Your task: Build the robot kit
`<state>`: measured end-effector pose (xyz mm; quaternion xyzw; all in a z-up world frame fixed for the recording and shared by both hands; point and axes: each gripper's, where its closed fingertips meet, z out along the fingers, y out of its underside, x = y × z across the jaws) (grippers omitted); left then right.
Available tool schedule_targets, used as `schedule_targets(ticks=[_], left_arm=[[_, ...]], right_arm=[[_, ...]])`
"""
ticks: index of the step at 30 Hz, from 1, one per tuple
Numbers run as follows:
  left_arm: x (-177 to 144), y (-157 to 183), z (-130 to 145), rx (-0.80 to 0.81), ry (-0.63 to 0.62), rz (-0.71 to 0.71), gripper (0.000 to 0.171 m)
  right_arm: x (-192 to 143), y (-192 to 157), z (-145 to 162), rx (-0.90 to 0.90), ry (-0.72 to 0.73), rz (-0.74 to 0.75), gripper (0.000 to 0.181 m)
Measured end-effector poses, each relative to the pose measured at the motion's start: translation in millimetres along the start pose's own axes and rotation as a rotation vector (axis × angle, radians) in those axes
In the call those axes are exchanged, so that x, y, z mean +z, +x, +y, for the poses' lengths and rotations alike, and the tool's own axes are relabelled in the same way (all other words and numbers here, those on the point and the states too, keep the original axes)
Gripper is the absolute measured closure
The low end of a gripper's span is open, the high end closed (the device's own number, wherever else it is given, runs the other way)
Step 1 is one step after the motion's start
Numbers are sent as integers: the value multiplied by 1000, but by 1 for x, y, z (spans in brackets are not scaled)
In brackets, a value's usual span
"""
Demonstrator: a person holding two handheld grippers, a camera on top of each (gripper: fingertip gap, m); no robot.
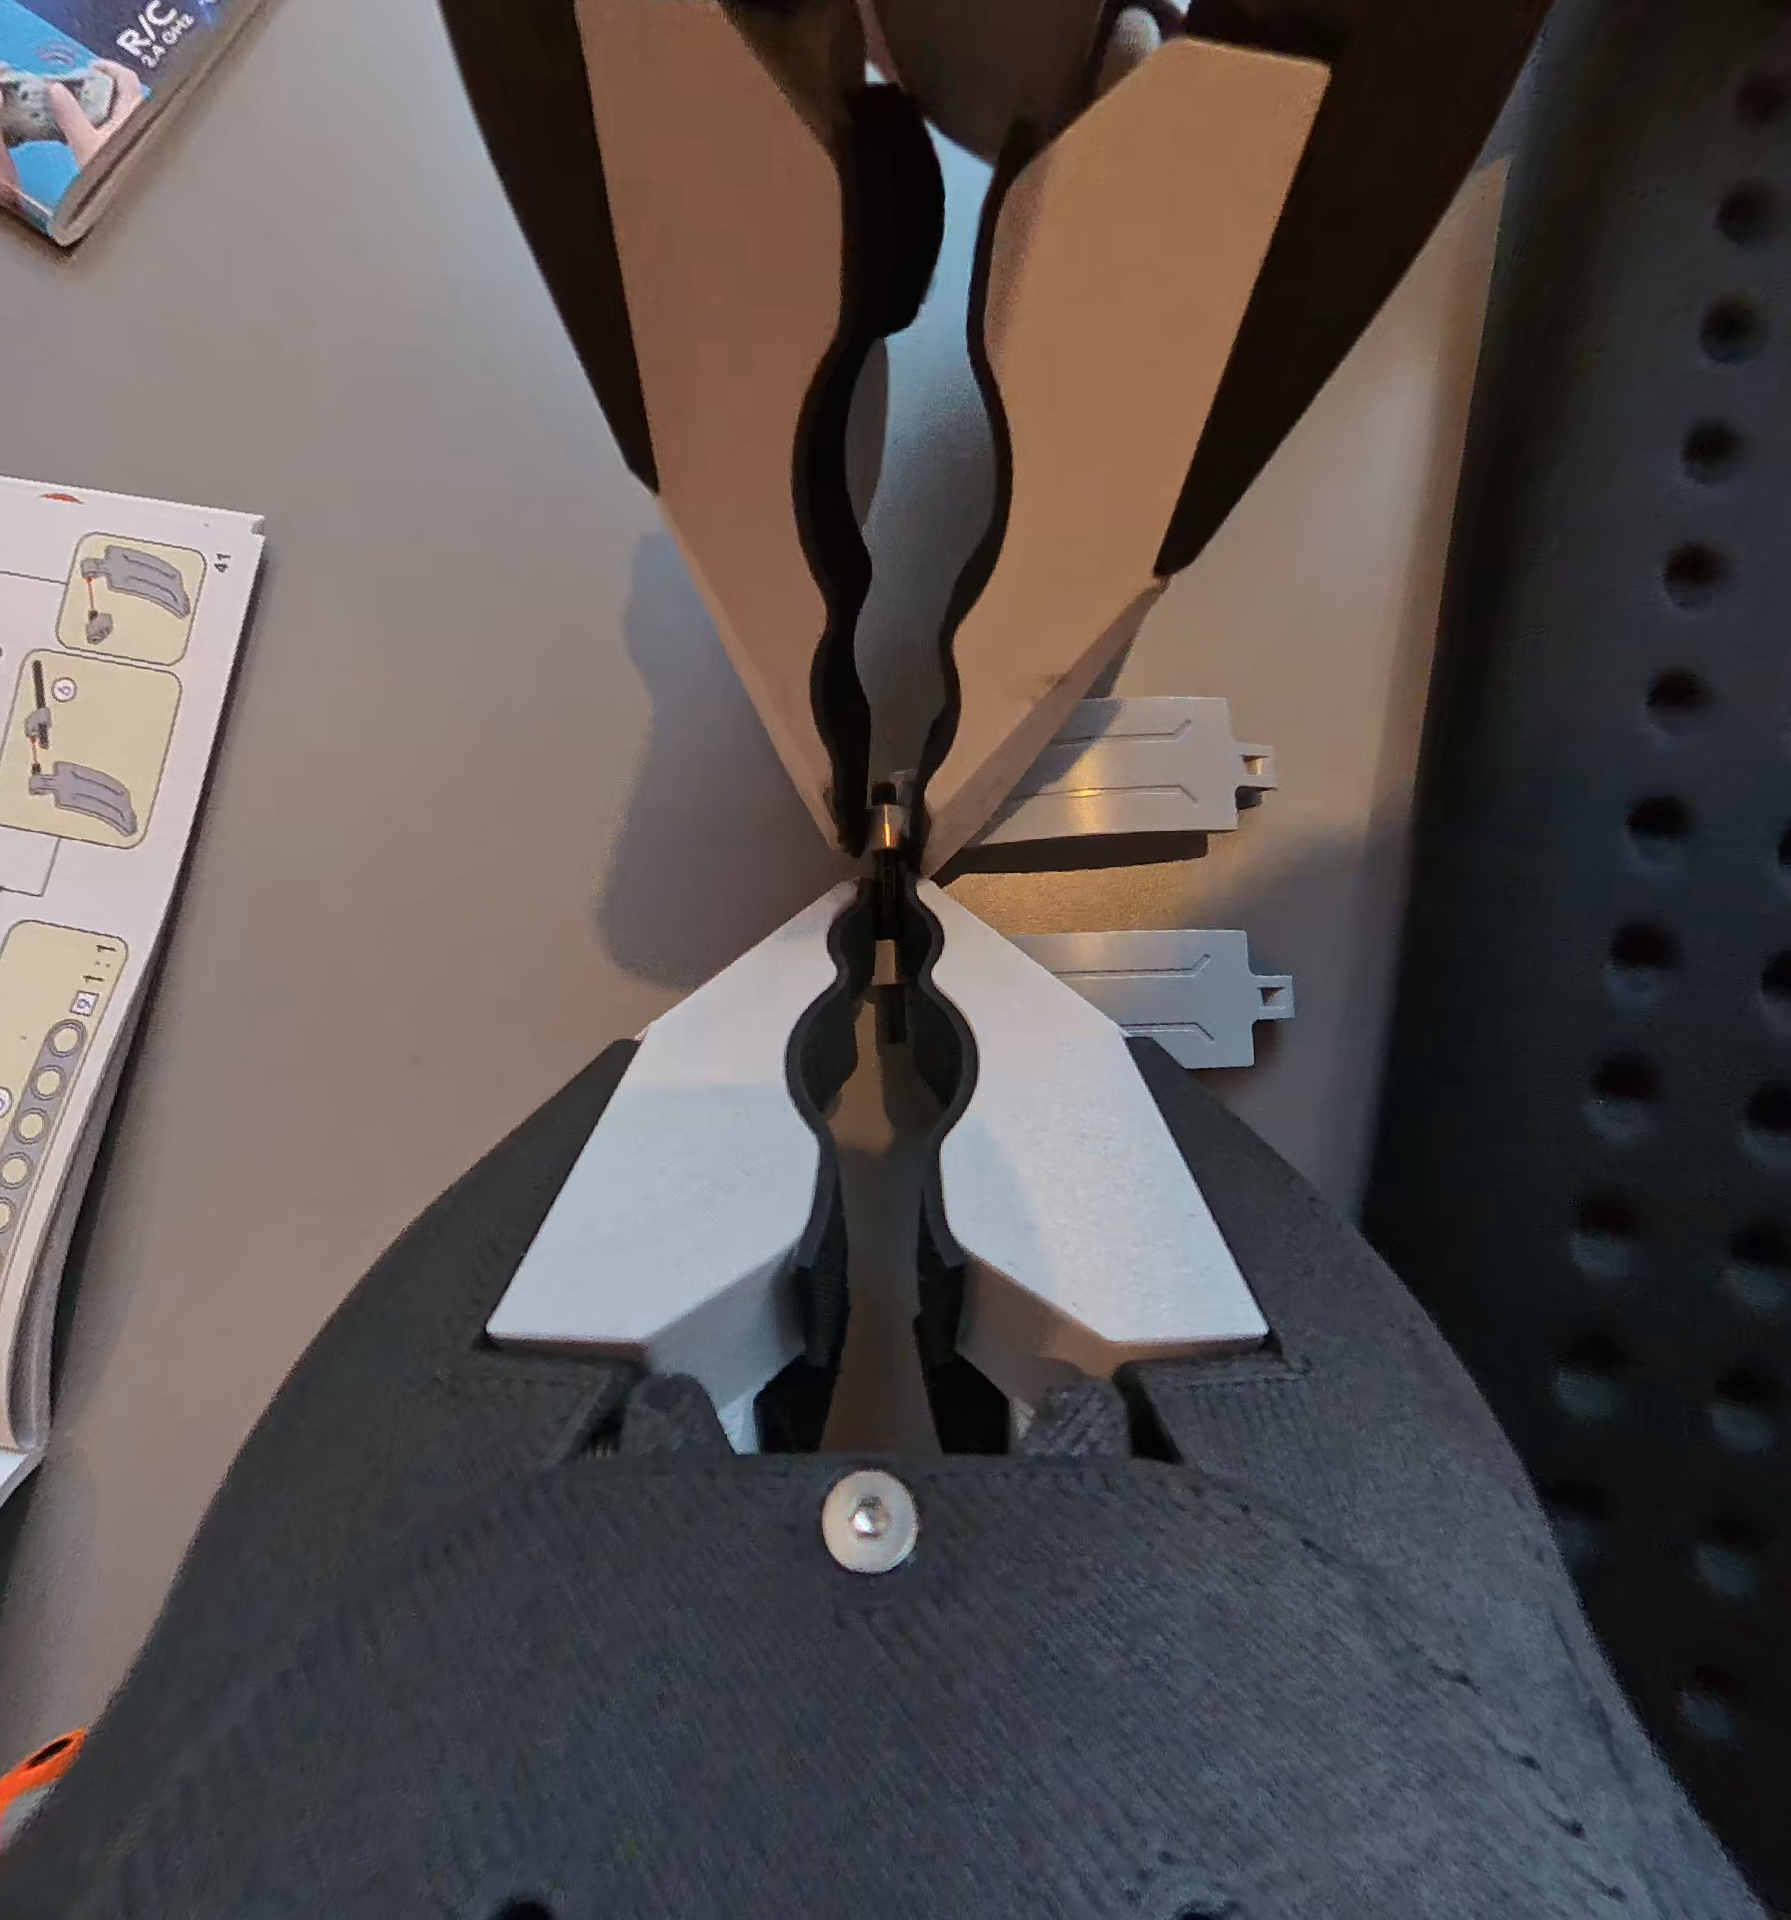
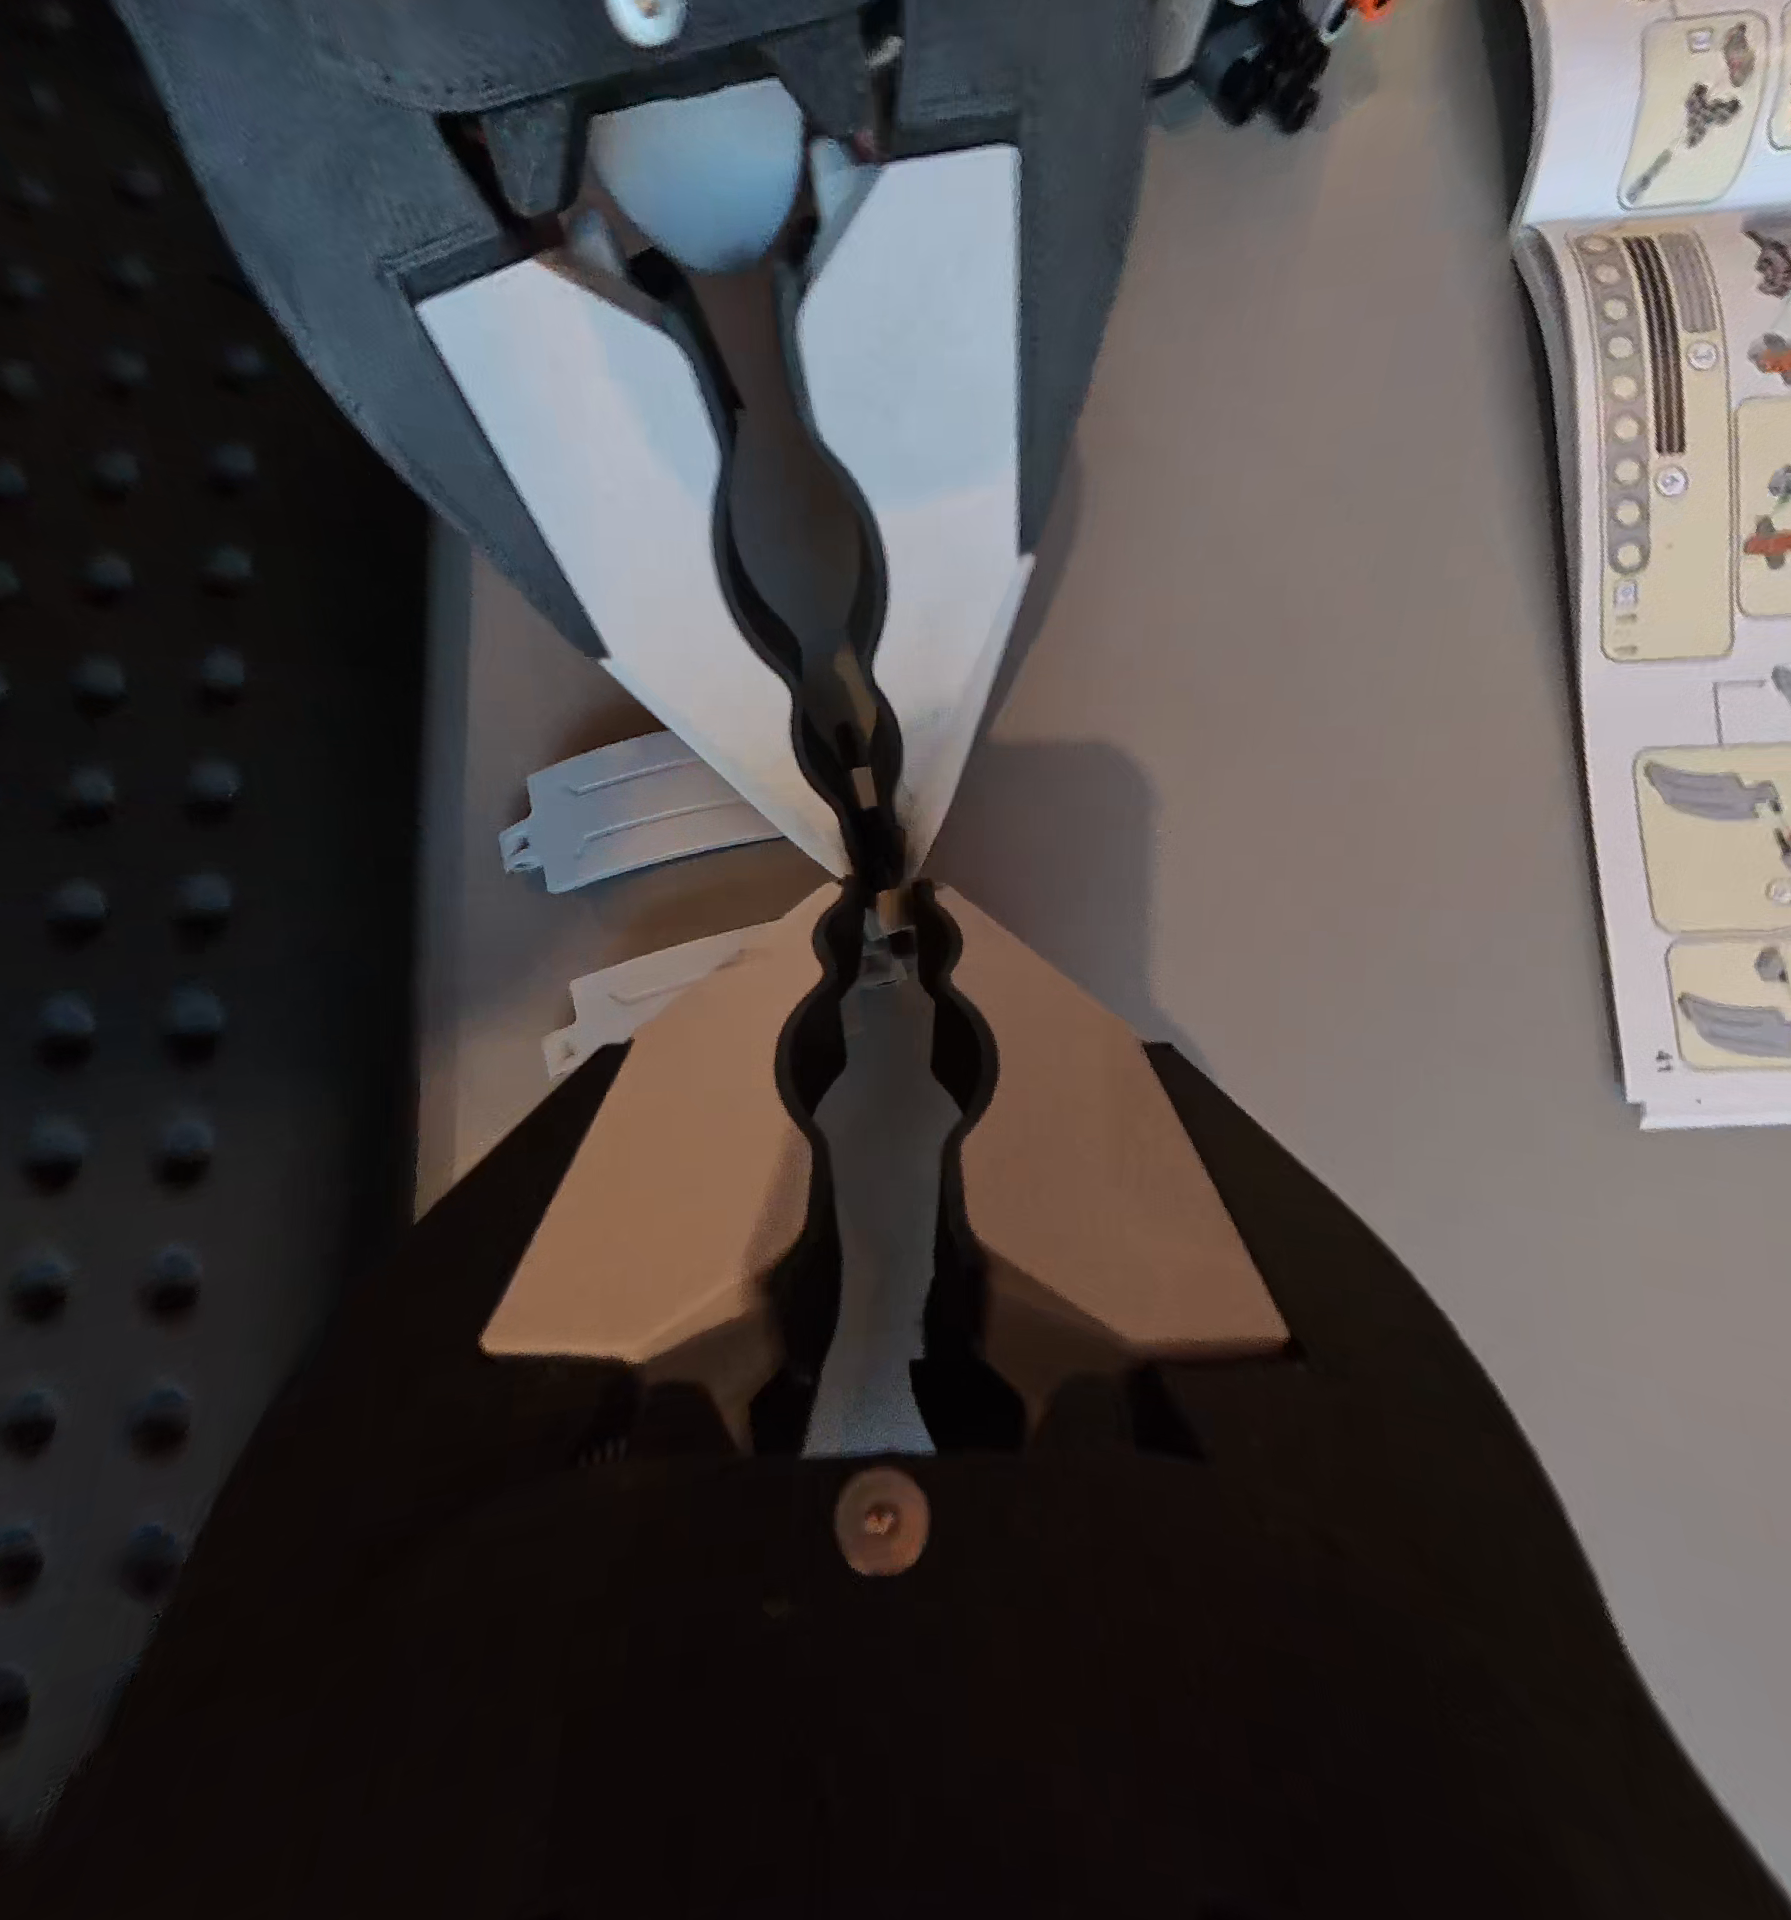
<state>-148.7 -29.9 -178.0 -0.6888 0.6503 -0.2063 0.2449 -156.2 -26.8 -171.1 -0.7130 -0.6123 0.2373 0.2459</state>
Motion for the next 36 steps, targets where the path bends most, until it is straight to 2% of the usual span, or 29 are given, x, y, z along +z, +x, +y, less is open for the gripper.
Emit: schedule_targets(ticks=[3, 8, 17, 26, 31, 36], left_arm=[[0, 1, 0, 28, 9, 20, 170], [-1, 3, 0, 48, 43, 24, 170], [-5, 8, 2, -62, -6, 136, 165], [-6, 6, 4, 50, -127, 67, 167], [-6, 5, 4, 32, -97, 73, 167], [-6, 5, 3, 103, -57, 39, 166]], right_arm=[[1, -3, -2, -98, 13, -30, 174], [1, -4, -2, -51, 79, -116, 174], [0, -9, 1, -68, 36, -109, 174], [5, -9, -1, -12, 28, -88, 176], [6, -8, -1, -50, 5, -46, 177], [6, -9, 0, -46, 0, -51, 177]])
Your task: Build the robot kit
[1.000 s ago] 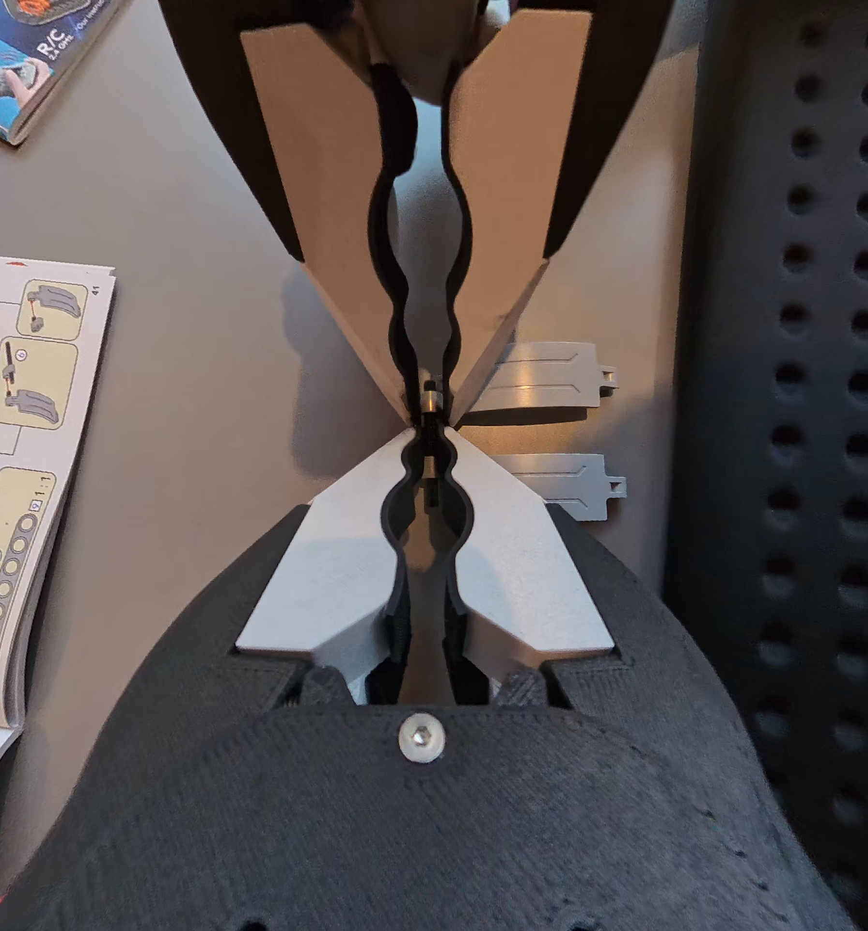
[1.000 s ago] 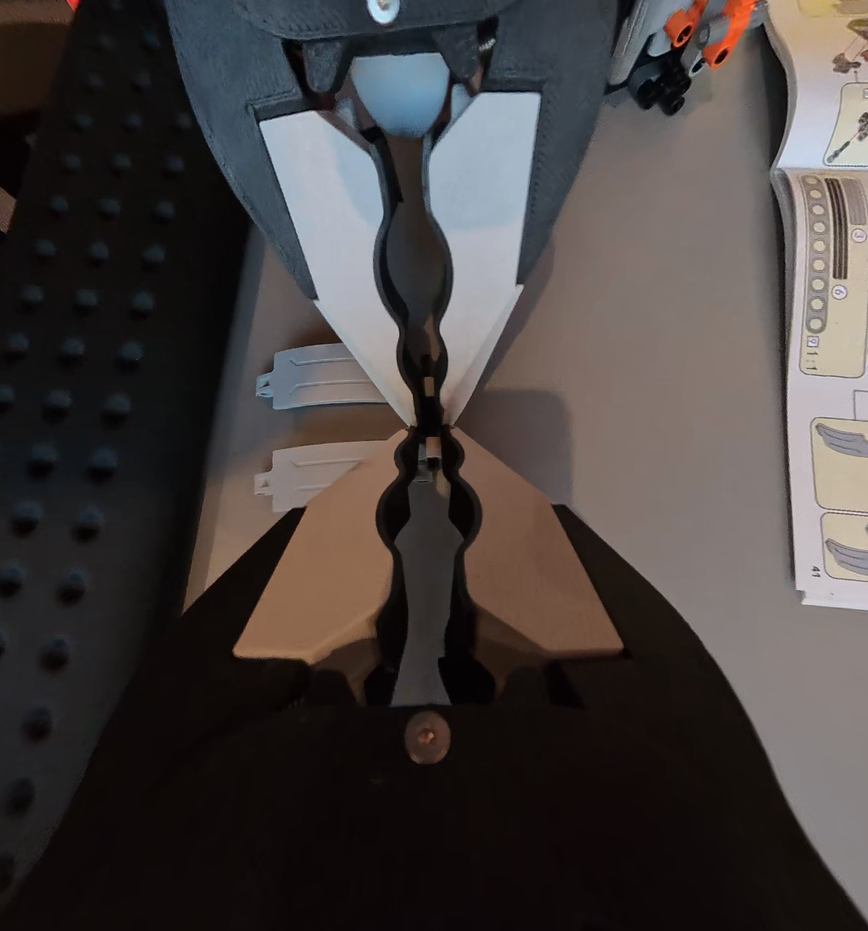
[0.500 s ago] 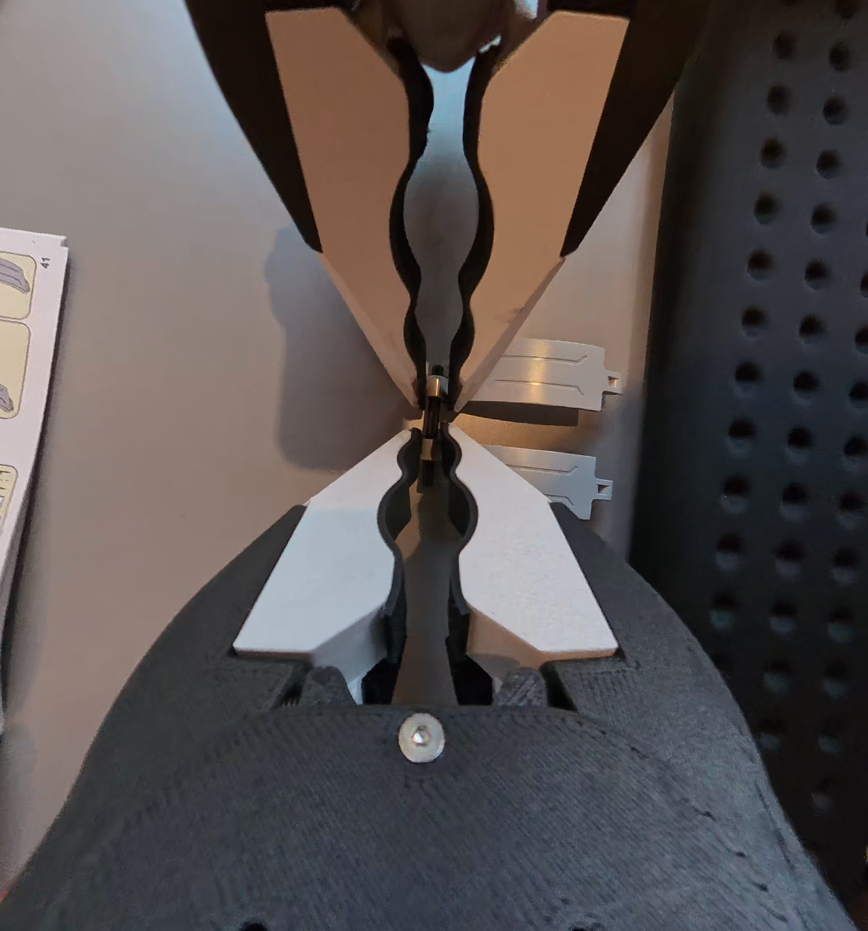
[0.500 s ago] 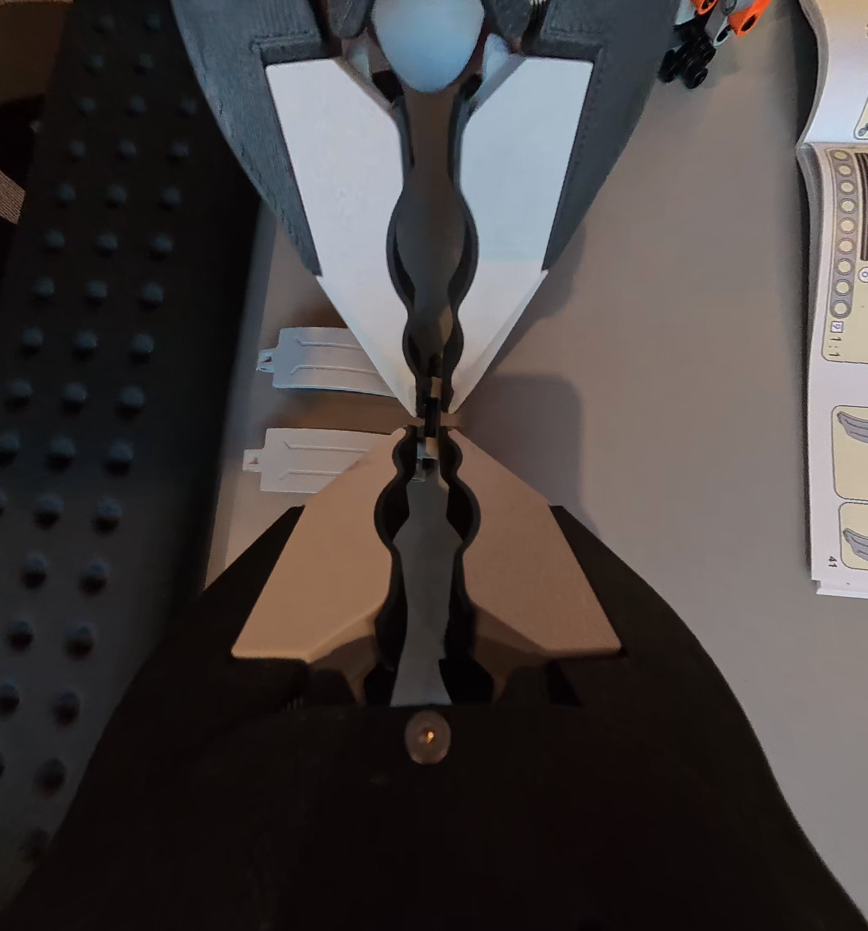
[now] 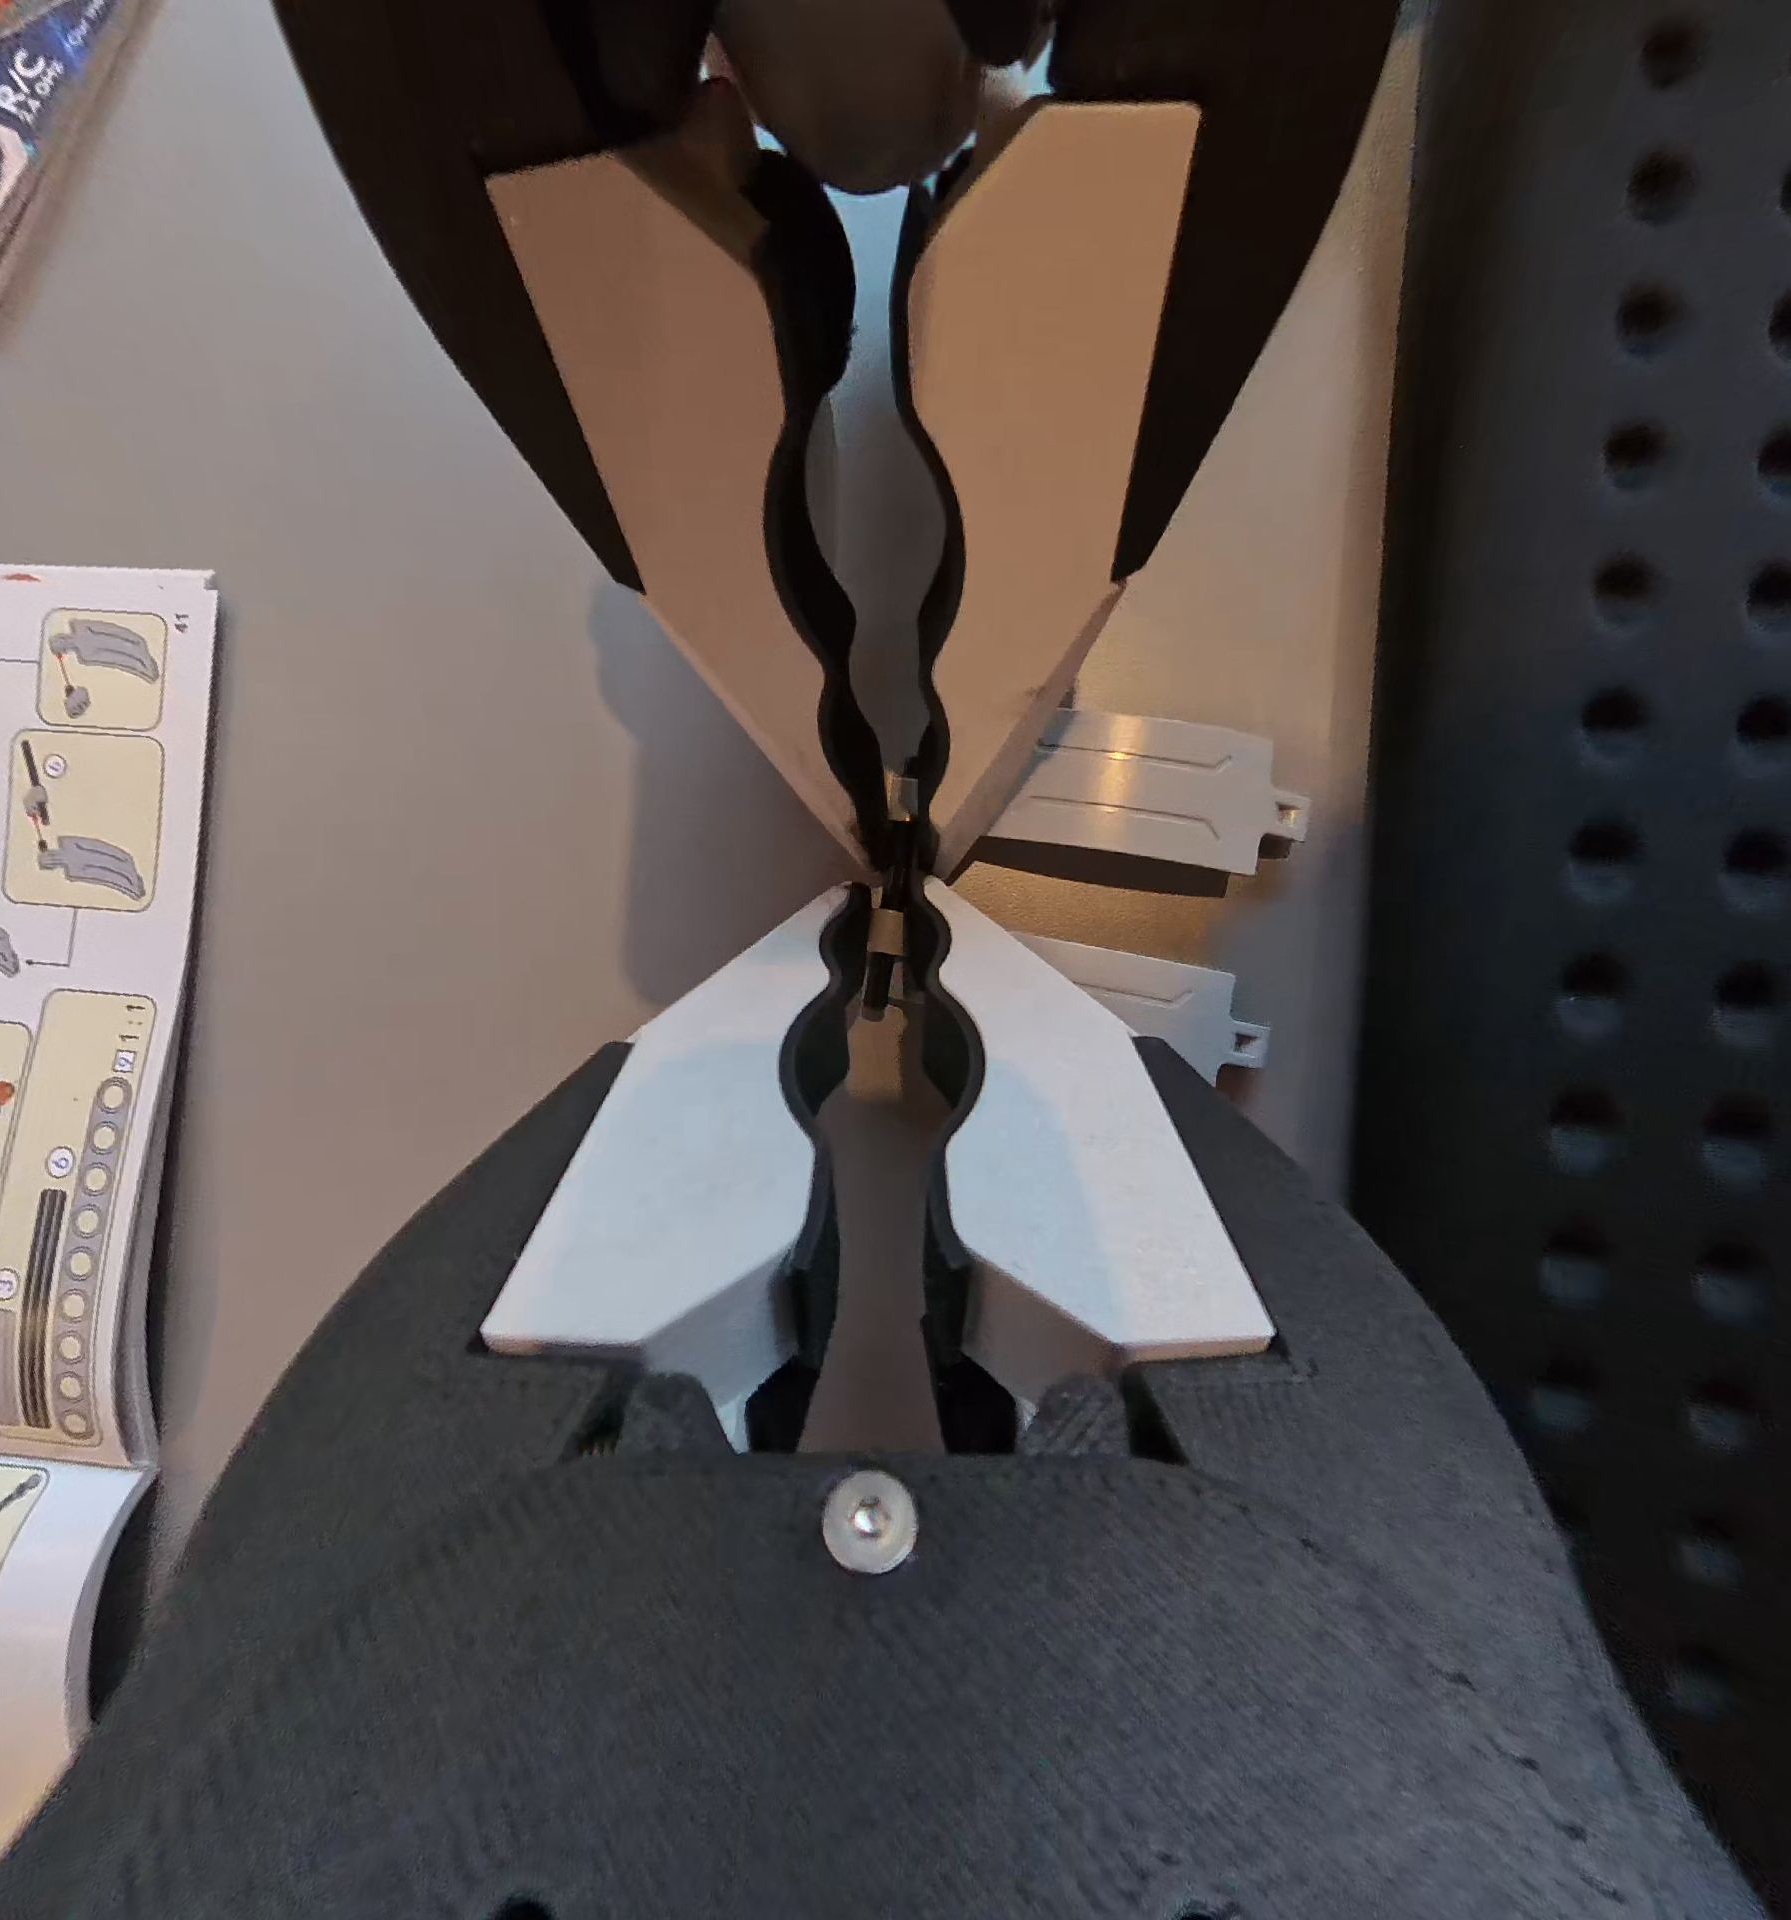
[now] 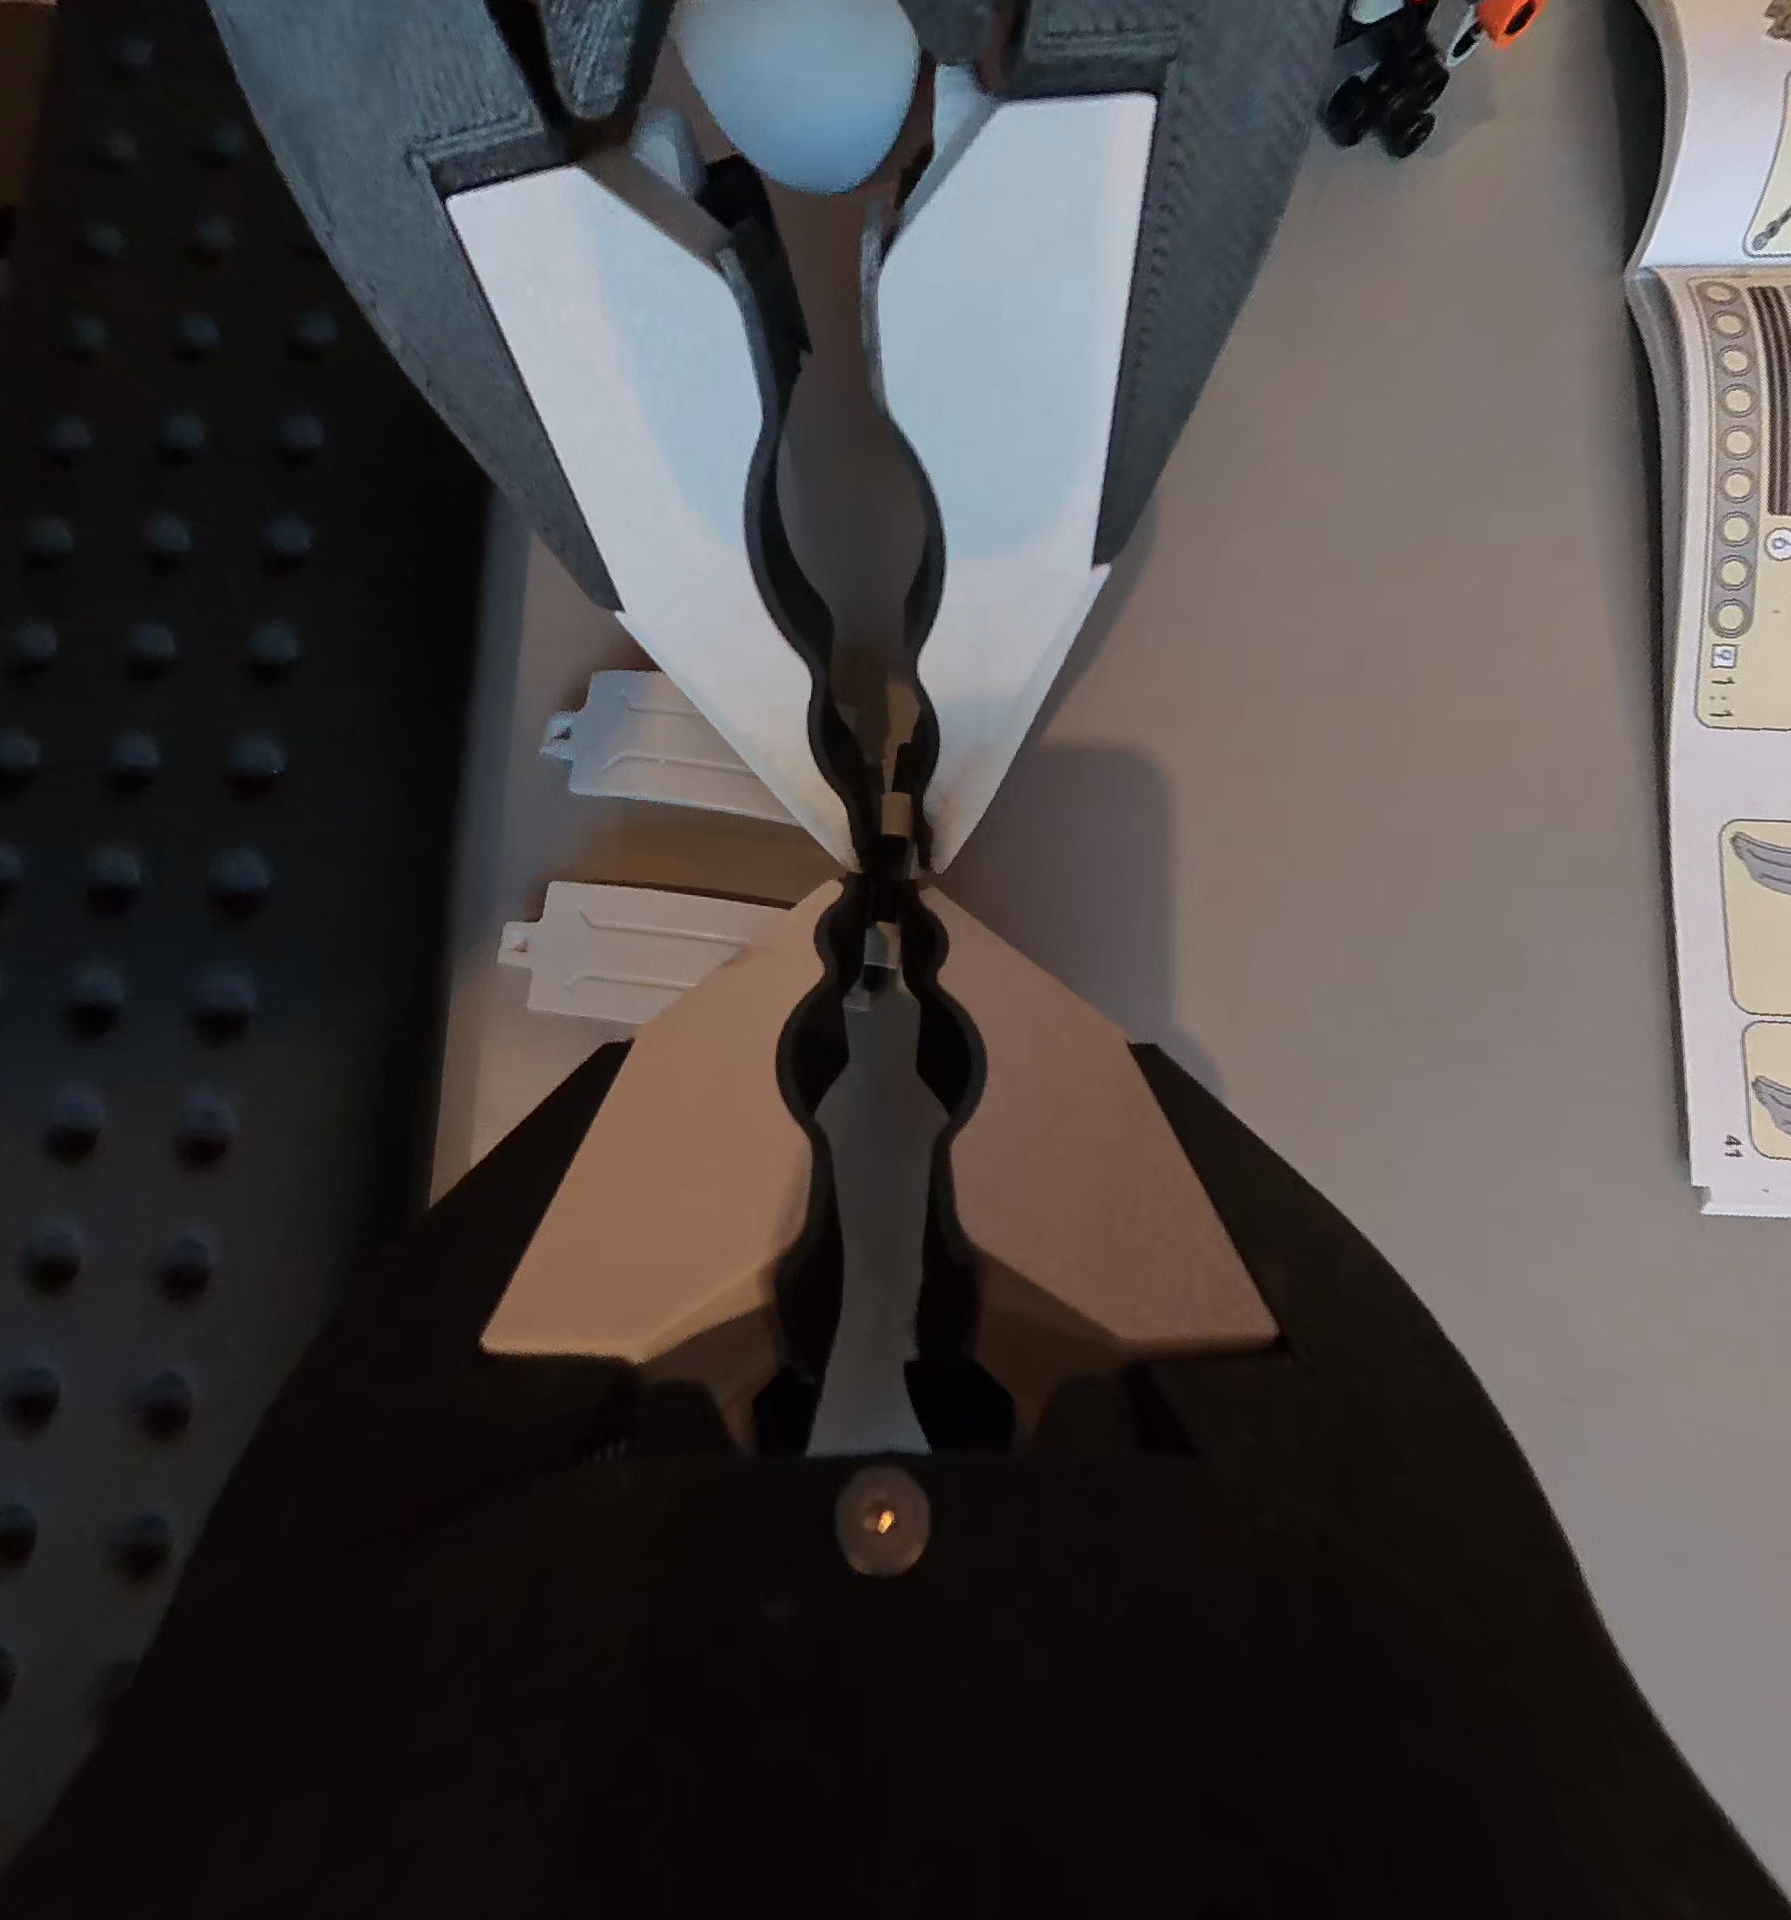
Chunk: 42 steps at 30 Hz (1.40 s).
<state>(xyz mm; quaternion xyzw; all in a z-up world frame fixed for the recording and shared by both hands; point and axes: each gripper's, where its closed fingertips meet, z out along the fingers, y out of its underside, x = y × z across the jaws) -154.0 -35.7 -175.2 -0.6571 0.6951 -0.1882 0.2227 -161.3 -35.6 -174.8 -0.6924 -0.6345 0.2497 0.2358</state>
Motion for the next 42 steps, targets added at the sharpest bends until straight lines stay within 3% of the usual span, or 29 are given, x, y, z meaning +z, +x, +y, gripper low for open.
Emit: schedule_targets(ticks=[15, 42], left_arm=[[2, 3, 1, -5, -46, 3, 165], [1, 8, 0, -45, 52, 20, 166]], right_arm=[[0, -5, 4, -55, -47, 11, 175], [-2, -8, 9, -59, -40, -5, 174]])
